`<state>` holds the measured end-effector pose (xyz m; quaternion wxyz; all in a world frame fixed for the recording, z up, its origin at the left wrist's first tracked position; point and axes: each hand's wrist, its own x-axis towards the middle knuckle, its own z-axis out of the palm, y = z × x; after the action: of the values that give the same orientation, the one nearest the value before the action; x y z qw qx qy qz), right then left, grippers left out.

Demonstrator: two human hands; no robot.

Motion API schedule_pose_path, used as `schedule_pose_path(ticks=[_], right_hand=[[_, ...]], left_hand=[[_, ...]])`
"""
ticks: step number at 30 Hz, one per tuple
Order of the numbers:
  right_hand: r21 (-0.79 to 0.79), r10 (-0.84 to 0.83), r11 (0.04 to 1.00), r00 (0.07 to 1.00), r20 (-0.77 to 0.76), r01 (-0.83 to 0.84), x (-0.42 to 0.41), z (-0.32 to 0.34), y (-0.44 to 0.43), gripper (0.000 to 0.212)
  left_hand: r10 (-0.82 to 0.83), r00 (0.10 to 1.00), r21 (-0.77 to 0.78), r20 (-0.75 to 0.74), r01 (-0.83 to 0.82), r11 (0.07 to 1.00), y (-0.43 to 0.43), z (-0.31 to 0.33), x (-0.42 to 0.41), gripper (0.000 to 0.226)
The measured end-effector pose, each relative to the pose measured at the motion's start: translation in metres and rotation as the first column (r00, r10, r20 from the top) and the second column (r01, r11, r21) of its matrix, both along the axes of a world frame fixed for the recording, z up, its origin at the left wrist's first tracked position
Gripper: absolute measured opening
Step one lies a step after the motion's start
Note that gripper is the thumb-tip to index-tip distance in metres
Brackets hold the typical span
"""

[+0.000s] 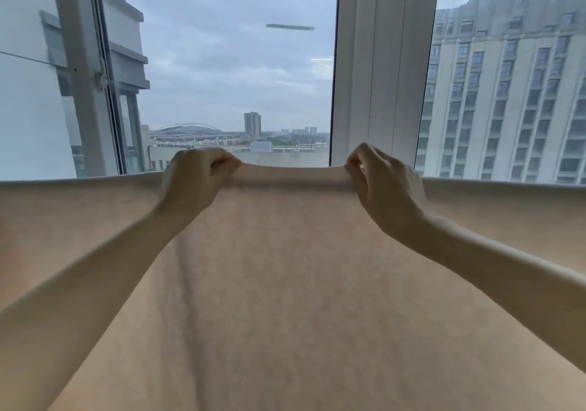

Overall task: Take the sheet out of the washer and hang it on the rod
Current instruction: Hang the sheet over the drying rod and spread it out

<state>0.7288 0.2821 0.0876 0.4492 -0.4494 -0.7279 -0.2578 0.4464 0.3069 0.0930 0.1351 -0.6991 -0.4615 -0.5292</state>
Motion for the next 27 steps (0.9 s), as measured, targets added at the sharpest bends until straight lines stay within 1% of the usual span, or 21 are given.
schedule_pose_path(ticks=[2,3,4,5,7,8,11,12,13,15,16,17,19,21,24,27], right_hand=[[0.087,0.079,0.994,0.994,-0.071,-0.072,0.001,0.012,-0.005,0.014],[0.141,0.120,0.984,0.990,-0.071,-0.109,0.002,0.013,-0.009,0.013],[0.162,0.152,0.976,0.987,-0.043,-0.143,0.003,0.010,-0.013,0.014],[0.148,0.165,0.975,0.986,0.007,-0.164,0.004,0.004,-0.016,0.017],[0.069,0.136,0.987,0.984,0.115,-0.145,0.005,-0.011,-0.017,0.024],[0.045,0.123,0.990,0.983,0.134,-0.130,0.006,-0.015,-0.016,0.024],[0.105,0.179,0.977,0.982,0.061,-0.185,0.010,-0.013,-0.014,0.013],[0.121,0.196,0.972,0.978,0.063,-0.203,0.009,-0.013,-0.015,0.012],[0.131,0.200,0.969,0.975,0.095,-0.211,0.008,-0.016,-0.015,0.012],[0.142,0.164,0.970,0.963,0.213,-0.197,0.005,-0.028,-0.013,0.010],[0.139,0.146,0.972,0.954,0.262,-0.187,0.003,-0.033,-0.010,0.007],[0.129,0.141,0.975,0.949,0.282,-0.183,0.002,-0.035,-0.007,0.006],[0.089,0.155,0.979,0.948,0.278,-0.186,-0.002,-0.032,-0.002,0.014],[0.067,0.132,0.985,0.944,0.302,-0.159,-0.010,-0.030,0.003,0.022],[0.056,0.095,0.991,0.925,0.367,-0.124,-0.027,-0.029,0.011,0.031],[0.033,0.110,0.990,0.912,0.394,-0.134,-0.049,-0.028,0.018,0.032]], left_hand=[[-0.034,0.996,0.100,0.081,0.026,0.995,-0.005,0.008,0.001,0.029],[-0.077,0.990,0.136,0.118,0.060,0.989,-0.008,0.009,0.000,0.025],[-0.107,0.985,0.136,0.134,0.089,0.987,-0.011,0.006,0.000,0.021],[-0.108,0.987,0.106,0.117,0.096,0.990,-0.012,0.001,-0.002,0.016],[-0.108,0.993,0.020,0.038,0.108,0.994,-0.014,-0.013,-0.008,0.008],[-0.137,0.990,-0.001,0.025,0.137,0.991,-0.015,-0.020,-0.010,0.007],[-0.196,0.980,0.047,0.029,0.194,0.980,-0.019,-0.027,-0.013,0.009],[-0.197,0.980,0.054,0.017,0.196,0.979,-0.021,-0.029,-0.012,0.010],[-0.191,0.982,0.052,-0.015,0.191,0.980,-0.021,-0.032,-0.013,0.010],[-0.153,0.982,0.033,-0.114,0.158,0.987,-0.019,-0.041,-0.013,0.008],[-0.141,0.980,0.022,-0.141,0.145,0.989,-0.017,-0.045,-0.013,0.007],[-0.132,0.979,0.016,-0.153,0.136,0.991,-0.014,-0.047,-0.013,0.007],[-0.110,0.981,0.011,-0.159,0.113,0.994,-0.012,-0.047,-0.013,0.009],[-0.091,0.985,0.009,-0.149,0.093,0.996,-0.010,-0.042,-0.017,0.010],[0.006,0.988,0.020,-0.154,-0.003,1.000,-0.006,-0.037,-0.033,0.016],[0.096,0.982,0.012,-0.160,-0.096,0.995,-0.003,-0.037,-0.056,0.020]])
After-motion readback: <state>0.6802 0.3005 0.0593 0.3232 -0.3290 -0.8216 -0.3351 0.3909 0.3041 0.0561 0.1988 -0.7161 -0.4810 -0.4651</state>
